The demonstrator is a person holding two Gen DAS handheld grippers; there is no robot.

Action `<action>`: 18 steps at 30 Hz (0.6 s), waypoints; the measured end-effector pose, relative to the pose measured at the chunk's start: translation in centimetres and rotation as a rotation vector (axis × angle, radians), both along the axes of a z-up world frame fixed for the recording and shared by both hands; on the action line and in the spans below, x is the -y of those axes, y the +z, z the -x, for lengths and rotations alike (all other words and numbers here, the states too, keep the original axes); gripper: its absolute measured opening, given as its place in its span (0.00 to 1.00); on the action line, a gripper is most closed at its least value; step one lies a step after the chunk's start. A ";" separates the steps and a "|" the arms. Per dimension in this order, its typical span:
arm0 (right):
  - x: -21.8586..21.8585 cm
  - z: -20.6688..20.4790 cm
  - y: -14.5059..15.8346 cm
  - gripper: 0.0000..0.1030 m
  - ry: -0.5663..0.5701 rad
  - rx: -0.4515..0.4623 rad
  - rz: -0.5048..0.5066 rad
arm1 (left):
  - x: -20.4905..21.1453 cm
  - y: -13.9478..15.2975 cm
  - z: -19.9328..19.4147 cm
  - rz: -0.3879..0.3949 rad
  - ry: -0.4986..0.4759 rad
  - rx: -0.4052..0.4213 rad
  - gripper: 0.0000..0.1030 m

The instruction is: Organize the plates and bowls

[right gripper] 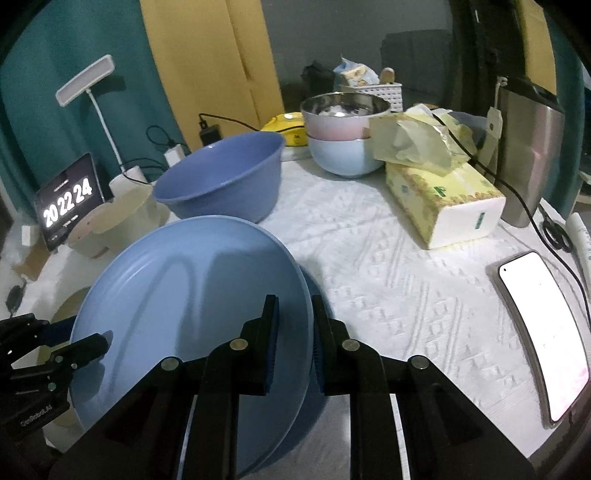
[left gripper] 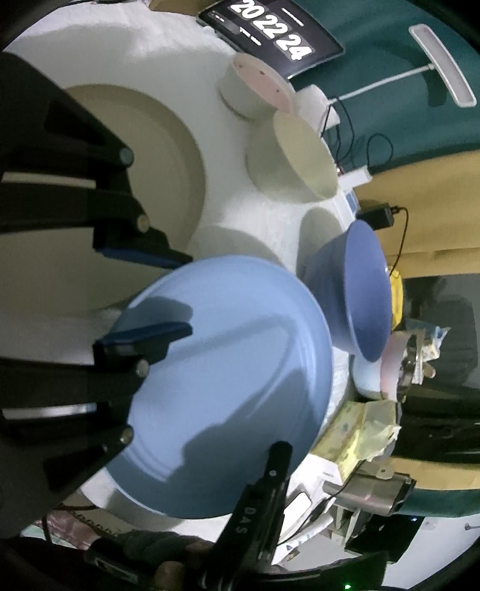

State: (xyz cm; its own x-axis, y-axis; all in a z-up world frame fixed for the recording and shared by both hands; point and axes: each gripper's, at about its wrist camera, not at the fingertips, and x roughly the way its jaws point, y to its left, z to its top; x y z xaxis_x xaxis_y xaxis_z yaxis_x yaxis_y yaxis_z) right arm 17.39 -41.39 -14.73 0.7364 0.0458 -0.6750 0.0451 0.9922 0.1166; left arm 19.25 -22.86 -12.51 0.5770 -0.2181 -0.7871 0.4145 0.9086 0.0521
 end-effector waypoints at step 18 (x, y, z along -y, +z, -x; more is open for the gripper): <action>-0.5 -1.6 -2.2 0.29 -0.031 -0.069 0.077 | 0.4 -2.2 -1.4 -0.060 -0.011 -0.004 0.32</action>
